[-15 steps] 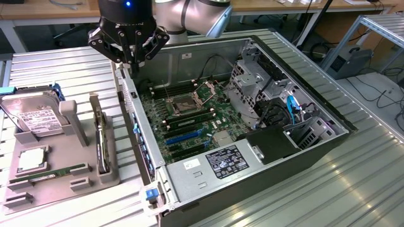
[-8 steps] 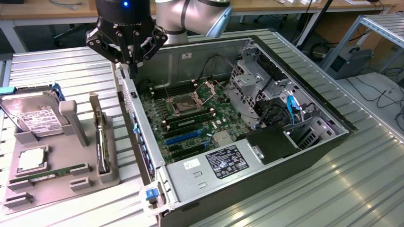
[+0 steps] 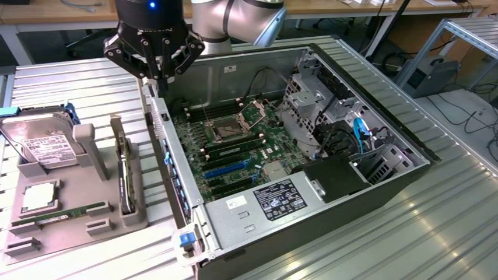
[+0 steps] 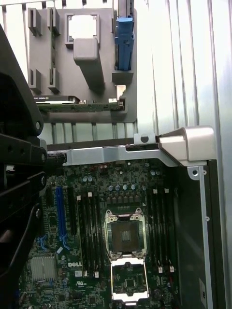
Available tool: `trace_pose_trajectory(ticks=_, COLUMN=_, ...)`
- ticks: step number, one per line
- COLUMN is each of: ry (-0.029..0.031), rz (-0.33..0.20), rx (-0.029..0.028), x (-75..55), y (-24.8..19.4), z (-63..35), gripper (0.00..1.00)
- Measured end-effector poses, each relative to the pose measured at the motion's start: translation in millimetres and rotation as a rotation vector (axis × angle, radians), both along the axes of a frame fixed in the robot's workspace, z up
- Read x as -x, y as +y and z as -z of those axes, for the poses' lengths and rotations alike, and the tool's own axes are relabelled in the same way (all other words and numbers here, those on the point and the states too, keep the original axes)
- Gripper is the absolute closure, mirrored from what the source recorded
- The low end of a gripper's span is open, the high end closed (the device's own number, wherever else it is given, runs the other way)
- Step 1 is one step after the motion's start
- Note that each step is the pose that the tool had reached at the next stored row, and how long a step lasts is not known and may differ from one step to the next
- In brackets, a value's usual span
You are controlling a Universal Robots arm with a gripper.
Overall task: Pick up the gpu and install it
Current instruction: 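Reach for the gpu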
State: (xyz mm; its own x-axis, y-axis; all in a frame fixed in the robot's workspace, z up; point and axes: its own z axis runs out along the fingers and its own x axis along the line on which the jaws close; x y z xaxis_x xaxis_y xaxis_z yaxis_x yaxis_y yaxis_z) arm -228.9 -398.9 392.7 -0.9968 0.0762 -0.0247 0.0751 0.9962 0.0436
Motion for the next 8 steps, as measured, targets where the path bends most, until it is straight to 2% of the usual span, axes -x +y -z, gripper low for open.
trace_pose_trajectory(ticks=8, ry=0.0000, rz=0.000, rx=0.0000, x=3.0, y=0.0, z=0.0, gripper=0.89)
